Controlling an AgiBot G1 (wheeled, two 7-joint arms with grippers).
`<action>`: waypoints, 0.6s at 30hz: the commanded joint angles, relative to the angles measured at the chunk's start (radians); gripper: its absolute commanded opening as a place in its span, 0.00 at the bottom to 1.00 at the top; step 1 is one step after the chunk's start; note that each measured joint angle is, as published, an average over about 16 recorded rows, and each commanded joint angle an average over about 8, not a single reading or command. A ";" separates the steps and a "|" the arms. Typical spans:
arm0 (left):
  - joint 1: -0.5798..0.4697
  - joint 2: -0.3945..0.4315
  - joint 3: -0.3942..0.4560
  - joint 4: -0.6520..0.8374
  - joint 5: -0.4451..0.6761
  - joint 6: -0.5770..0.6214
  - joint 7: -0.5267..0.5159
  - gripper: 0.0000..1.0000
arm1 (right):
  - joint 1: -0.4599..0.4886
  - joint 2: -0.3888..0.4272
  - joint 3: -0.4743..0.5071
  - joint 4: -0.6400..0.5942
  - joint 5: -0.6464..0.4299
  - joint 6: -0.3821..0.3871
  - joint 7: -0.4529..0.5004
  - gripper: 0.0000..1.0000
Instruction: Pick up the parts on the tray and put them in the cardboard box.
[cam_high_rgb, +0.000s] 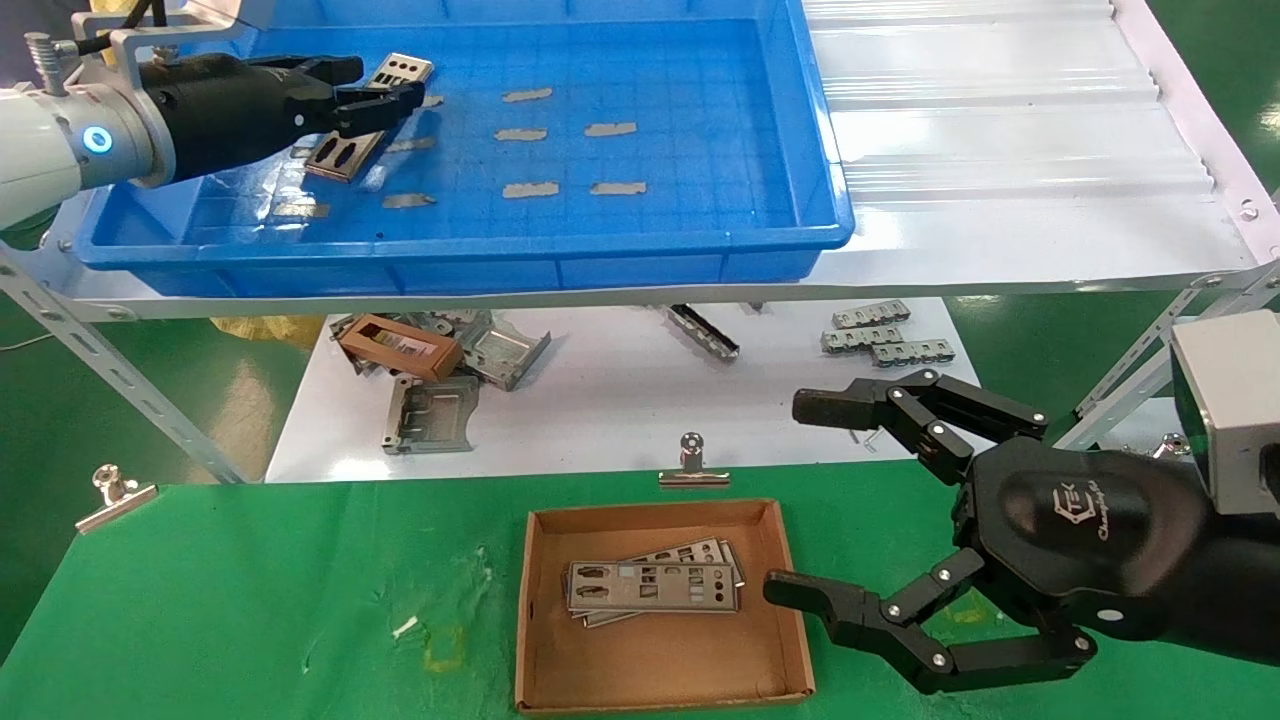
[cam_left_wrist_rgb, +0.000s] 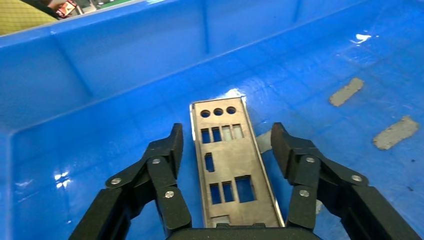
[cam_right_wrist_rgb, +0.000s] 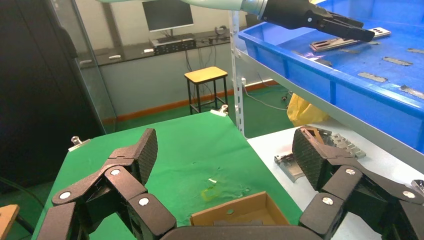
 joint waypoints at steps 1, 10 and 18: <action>0.001 0.001 0.000 -0.001 0.000 -0.008 0.002 0.00 | 0.000 0.000 0.000 0.000 0.000 0.000 0.000 1.00; 0.002 -0.003 -0.001 -0.006 -0.001 0.015 0.001 0.00 | 0.000 0.000 0.000 0.000 0.000 0.000 0.000 1.00; -0.006 -0.010 -0.005 -0.016 -0.007 0.027 0.012 0.00 | 0.000 0.000 0.000 0.000 0.000 0.000 0.000 1.00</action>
